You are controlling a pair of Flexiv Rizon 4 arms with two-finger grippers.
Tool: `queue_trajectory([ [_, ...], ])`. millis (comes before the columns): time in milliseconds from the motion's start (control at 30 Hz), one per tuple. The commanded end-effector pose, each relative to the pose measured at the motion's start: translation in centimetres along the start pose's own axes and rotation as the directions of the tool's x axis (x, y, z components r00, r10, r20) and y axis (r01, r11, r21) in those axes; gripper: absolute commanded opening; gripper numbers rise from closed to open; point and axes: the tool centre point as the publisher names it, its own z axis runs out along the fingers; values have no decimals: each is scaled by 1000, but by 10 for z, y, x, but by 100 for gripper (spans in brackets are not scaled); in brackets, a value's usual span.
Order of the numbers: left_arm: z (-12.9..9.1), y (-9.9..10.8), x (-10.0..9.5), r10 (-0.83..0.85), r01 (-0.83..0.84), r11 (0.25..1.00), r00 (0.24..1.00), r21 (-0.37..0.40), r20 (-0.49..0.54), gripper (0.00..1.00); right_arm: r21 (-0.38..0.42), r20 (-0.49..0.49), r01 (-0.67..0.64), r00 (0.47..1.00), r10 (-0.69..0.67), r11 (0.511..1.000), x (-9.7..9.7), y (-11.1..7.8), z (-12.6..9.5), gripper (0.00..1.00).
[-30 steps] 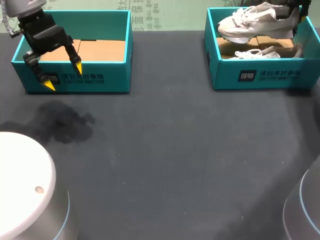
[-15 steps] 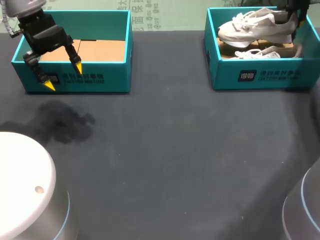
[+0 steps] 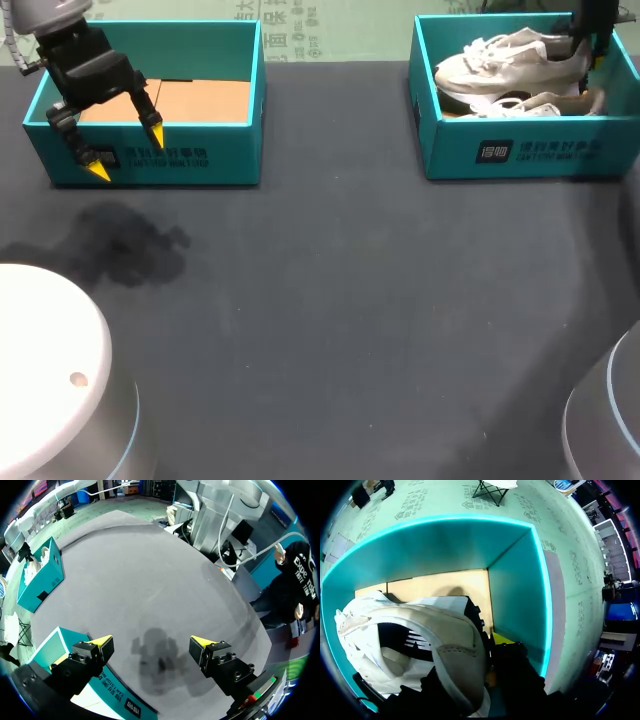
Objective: Take the shoe out of the shoebox, open the shoe tongue, remove and reinsert the insole, then place the shoe into the shoebox
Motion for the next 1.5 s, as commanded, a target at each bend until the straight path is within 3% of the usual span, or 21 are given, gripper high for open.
queue_trajectory([
  [33, 0, 0, 0, 0, 0, 1000, 1000, -2, 0, 100, 24, -12, 2, 1000, -1, 1000, 1, 9, 12, 0],
  [867, 0, 0, 0, 0, 0, 1000, 1000, -2, 0, 100, 85, -104, 24, 994, -15, 996, 12, 2, 35, 0],
  [933, 0, 0, 0, 0, 0, 1000, 1000, -2, 0, 100, 85, -107, 23, 994, -14, 996, 12, 1, 35, 14],
  [1033, 0, 0, 0, 0, 0, 1000, 1000, -2, 0, 100, 85, -111, 22, 994, -12, 996, 12, 0, 34, 27],
  [1300, 0, 0, 0, 0, 0, 1000, 1000, -2, 0, 100, 81, -123, 22, 992, -12, 996, 13, -2, 33, 27],
  [1500, 0, 0, 0, 0, 0, 1000, 1000, -2, 0, 100, 76, -128, 24, 992, -14, 997, 14, -2, 30, 38],
])
